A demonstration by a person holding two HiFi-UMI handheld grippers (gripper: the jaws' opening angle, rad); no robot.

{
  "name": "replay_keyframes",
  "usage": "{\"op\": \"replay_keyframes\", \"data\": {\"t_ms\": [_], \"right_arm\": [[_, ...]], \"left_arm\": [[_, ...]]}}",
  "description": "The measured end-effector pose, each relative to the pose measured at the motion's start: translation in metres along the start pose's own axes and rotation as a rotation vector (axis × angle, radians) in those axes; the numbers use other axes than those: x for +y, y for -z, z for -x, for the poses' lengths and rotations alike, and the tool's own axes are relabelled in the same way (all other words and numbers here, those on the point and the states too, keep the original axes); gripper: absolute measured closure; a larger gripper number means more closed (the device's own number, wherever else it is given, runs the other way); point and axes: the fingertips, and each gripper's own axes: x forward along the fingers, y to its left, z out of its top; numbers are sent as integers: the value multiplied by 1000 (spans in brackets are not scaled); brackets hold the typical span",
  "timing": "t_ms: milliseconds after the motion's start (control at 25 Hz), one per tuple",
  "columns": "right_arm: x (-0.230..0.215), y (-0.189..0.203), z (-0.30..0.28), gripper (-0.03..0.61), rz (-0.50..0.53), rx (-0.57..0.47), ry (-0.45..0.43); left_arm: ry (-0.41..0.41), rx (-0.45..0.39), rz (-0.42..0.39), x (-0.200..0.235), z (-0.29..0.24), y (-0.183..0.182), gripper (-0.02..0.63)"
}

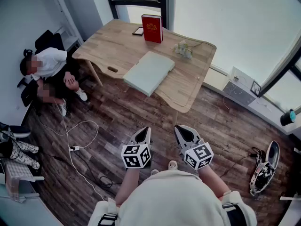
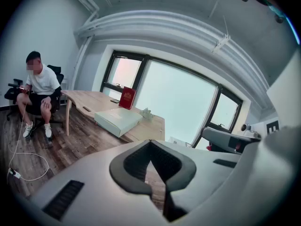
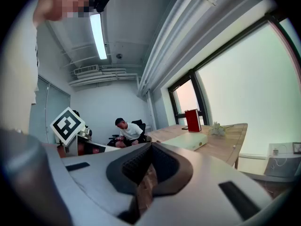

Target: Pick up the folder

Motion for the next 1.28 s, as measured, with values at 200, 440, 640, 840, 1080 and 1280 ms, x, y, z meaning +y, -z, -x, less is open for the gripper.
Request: {"op": "replay_keyframes", "data": {"t_ms": [200,440,640,840,1080,1280], "right_arm": [[23,6,13,560,9,-7,41],[48,18,10,560,12,-5,54],[68,18,1,560,18,-13,49],[88,22,-6,558,0,-24,29],[106,29,-6,558,-1,-27,38],[115,35,-6,558,-4,-14,45]], "left_arm": [[12,-1,-23,11,29,9,594],[21,-17,-22,27,49,12,594],[13,-13,-19,42,65,16,594],[24,-2,20,55,78,26,594],[35,0,4,63,93,33,594],[40,12,6,68,98,41,594]]}}
